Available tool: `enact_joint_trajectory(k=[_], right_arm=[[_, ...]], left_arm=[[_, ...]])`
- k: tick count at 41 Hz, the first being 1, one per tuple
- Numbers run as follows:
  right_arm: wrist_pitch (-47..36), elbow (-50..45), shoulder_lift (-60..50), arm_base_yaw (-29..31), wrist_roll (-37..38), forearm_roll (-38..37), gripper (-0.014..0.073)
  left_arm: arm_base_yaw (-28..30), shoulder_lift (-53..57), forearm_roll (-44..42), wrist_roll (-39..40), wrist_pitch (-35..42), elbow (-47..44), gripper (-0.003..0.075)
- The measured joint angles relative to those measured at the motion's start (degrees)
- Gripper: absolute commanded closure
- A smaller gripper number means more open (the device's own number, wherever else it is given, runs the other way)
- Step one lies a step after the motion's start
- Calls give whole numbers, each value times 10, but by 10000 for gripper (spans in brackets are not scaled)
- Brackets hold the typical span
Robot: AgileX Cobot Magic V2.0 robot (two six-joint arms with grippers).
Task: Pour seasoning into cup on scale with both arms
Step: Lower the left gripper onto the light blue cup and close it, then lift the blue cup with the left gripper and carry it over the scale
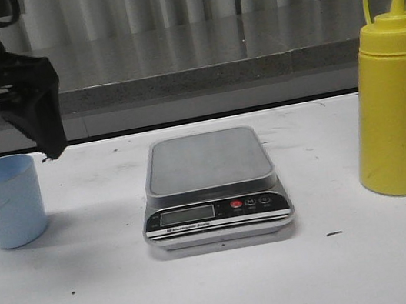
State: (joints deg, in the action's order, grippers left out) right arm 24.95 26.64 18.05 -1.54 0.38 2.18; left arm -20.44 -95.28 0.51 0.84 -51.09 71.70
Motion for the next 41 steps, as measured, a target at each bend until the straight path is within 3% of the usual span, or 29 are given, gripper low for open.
enact_joint_trajectory(k=[13,19,29,41], right_arm=[[0,0,0,0,0,0,-48],[0,0,0,0,0,0,-48],[0,0,0,0,0,0,-48],[0,0,0,0,0,0,-48]], left_arm=[[0,-79,-8,2,29,13,118],[0,-93,-15,2,41,14,296],[0,-96,-32,2,43,15,720],[0,-97,-43,2,24,28,740]])
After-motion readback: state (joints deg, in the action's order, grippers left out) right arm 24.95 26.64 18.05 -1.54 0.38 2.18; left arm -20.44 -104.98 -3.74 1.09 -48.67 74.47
